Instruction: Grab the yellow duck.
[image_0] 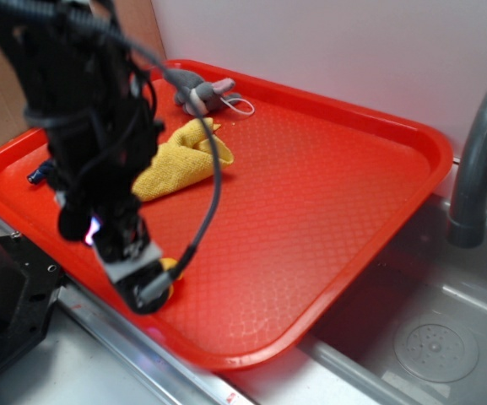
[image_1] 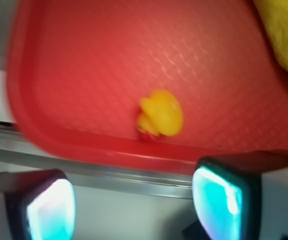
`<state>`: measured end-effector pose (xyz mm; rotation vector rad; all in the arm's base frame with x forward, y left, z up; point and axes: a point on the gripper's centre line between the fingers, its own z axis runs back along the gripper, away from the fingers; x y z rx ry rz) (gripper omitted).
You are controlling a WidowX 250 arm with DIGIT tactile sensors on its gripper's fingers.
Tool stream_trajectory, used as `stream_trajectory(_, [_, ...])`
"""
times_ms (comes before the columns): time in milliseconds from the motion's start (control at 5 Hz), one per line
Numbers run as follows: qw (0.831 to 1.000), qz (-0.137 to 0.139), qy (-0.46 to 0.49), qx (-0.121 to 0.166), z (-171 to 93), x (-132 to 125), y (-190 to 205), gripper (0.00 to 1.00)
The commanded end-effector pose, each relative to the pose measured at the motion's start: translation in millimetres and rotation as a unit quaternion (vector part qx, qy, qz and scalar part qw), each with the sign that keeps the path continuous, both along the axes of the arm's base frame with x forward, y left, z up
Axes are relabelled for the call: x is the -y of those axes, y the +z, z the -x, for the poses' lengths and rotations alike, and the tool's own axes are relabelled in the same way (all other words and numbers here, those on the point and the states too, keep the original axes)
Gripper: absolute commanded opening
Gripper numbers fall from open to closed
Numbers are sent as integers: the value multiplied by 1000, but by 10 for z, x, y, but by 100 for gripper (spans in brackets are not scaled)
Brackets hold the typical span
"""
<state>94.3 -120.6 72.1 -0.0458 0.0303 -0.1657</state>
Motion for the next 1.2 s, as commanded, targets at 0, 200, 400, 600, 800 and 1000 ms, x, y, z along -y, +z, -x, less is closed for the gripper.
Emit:
stream_trajectory(0, [999,-34,-31,-4,-204,-263,-263,100])
stream_trajectory(200, [999,-42,-34,-2,-312,-356,-307,100])
stream_trajectory(400, [999,-33,-33,-28,-314,-258,-454,100])
stream_trajectory(600, [998,-35,-30,-46,-289,-207,-543,55])
stream_trajectory(800, [997,-50,-41,-52,-300,-189,-586,0])
stream_trajectory(1000, [997,-41,-51,-46,-340,-231,-418,0])
